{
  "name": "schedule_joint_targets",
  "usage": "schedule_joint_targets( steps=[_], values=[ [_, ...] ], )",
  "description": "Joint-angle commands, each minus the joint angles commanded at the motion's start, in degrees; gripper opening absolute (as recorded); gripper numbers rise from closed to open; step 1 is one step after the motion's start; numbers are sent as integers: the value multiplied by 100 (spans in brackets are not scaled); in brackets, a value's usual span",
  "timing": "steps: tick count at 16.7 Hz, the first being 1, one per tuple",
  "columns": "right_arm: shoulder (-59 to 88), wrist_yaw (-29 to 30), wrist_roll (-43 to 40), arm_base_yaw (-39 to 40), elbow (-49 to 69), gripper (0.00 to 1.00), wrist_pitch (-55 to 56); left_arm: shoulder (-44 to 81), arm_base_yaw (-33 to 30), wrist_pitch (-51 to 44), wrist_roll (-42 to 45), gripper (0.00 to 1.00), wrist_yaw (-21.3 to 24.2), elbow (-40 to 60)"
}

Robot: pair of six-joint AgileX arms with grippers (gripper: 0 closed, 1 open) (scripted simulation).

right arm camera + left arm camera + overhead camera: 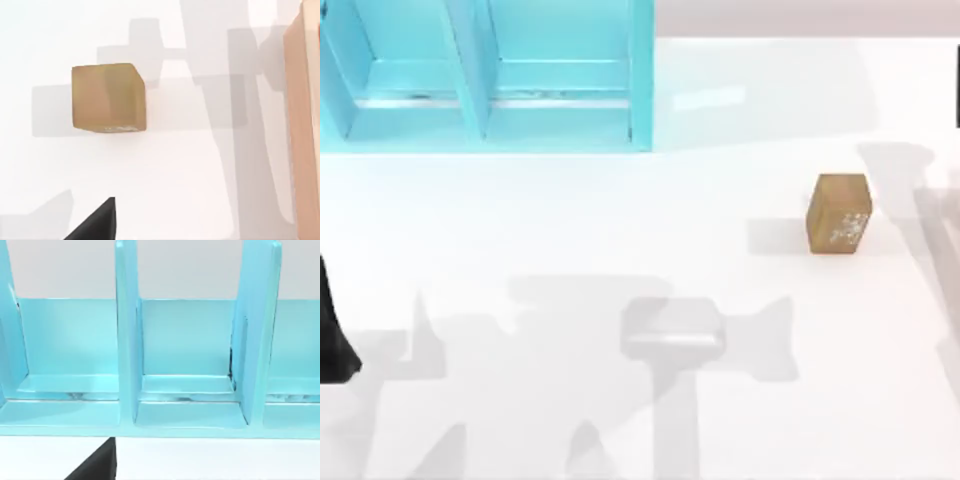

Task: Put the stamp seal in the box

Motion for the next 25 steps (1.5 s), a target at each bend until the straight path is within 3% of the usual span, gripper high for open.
schedule_joint_targets(
  steps=[6,11,20,25],
  values=[
    [3037,-23,377,497,2876,100,-1794,0,0,0,0,100,0,0],
    [4503,-43,528,818,4289,100,-2541,0,0,0,0,100,0,0],
    [4708,-46,538,855,4383,100,-2531,0,0,0,0,100,0,0],
    [4783,-45,551,877,3321,100,-1358,0,0,0,0,100,0,0]
  ],
)
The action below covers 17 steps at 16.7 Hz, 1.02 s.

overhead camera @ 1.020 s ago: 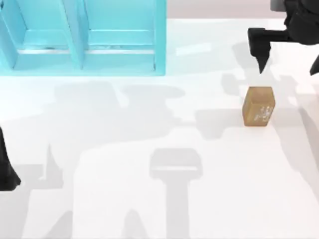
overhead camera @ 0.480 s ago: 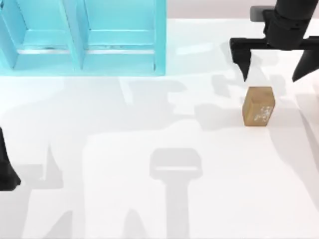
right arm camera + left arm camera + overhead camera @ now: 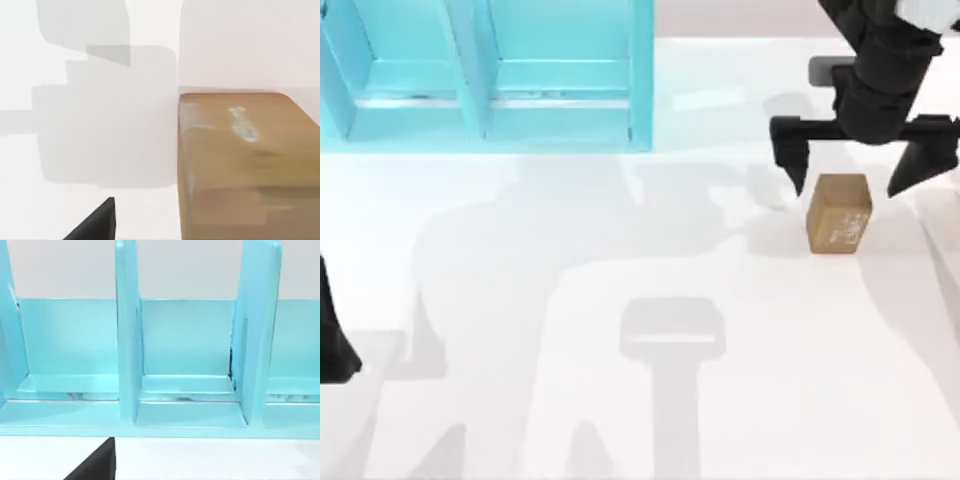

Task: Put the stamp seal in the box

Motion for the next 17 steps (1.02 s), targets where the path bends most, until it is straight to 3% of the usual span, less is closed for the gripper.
schedule_joint_targets(
  steps=[4,9,17],
  values=[
    [81,1,18,18,-772,100,826,0,0,0,0,100,0,0],
    [87,1,19,19,-830,100,886,0,0,0,0,100,0,0],
    [87,1,19,19,-830,40,886,0,0,0,0,100,0,0]
  ],
)
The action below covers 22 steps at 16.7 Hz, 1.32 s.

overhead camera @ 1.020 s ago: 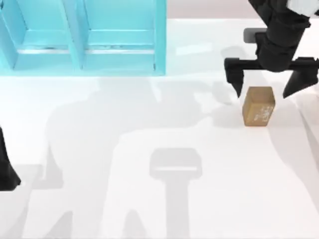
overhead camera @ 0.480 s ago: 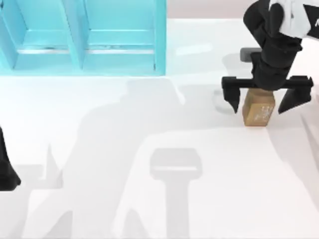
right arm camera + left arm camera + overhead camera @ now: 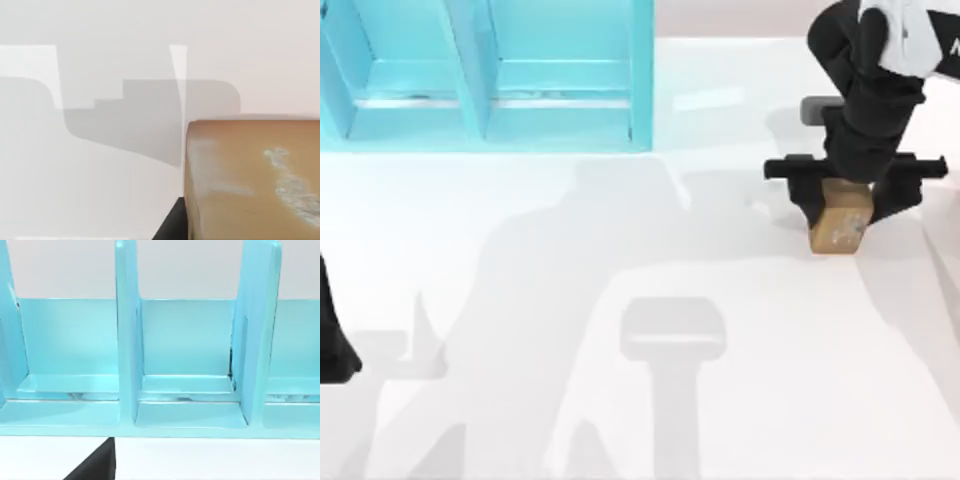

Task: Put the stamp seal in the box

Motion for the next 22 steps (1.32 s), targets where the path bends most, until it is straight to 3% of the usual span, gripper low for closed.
schedule_joint_targets(
  steps=[5,6,16,22],
  values=[
    [0,0,0,0,0,2,0,0,0,0,0,100,0,0],
    [0,0,0,0,0,0,0,0,0,0,0,100,0,0],
    [-2,6,5,-21,95,0,-95,0,0,0,0,100,0,0],
    [-77,4,4,-33,1444,0,-1592,0,0,0,0,100,0,0]
  ],
)
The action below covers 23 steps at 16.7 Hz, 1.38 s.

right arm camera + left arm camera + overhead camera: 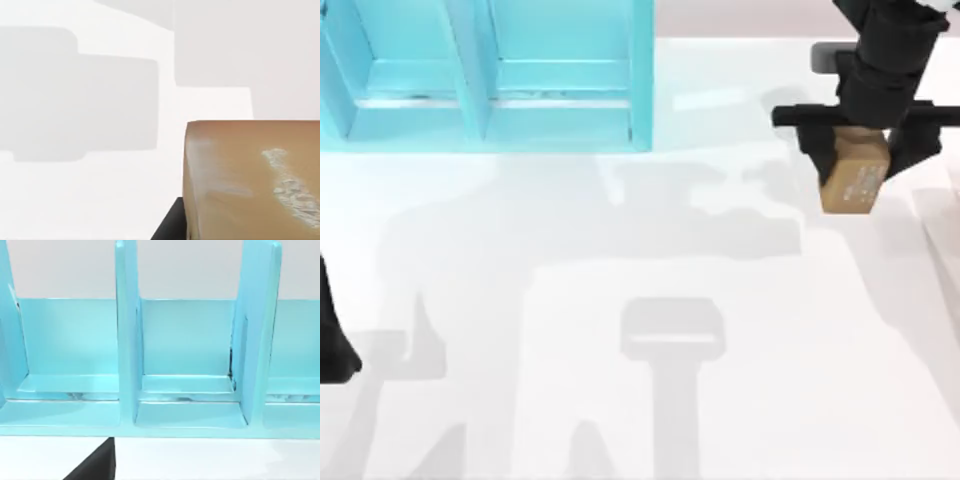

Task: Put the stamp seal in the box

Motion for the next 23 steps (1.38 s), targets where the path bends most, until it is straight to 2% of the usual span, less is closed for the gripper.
schedule_joint_targets(
  steps=[4,10,13,20,23],
  values=[
    [-91,1,-17,-2,559,0,-572,0,0,0,0,100,0,0],
    [-204,-3,-216,-204,409,0,-551,0,0,0,0,100,0,0],
    [-637,-4,-934,-926,-67,0,-509,0,0,0,0,100,0,0],
    [-2077,15,-3552,-3481,-1714,0,-362,0,0,0,0,100,0,0],
    [-2534,9,-4146,-4072,-2182,0,-286,0,0,0,0,100,0,0]
  ],
)
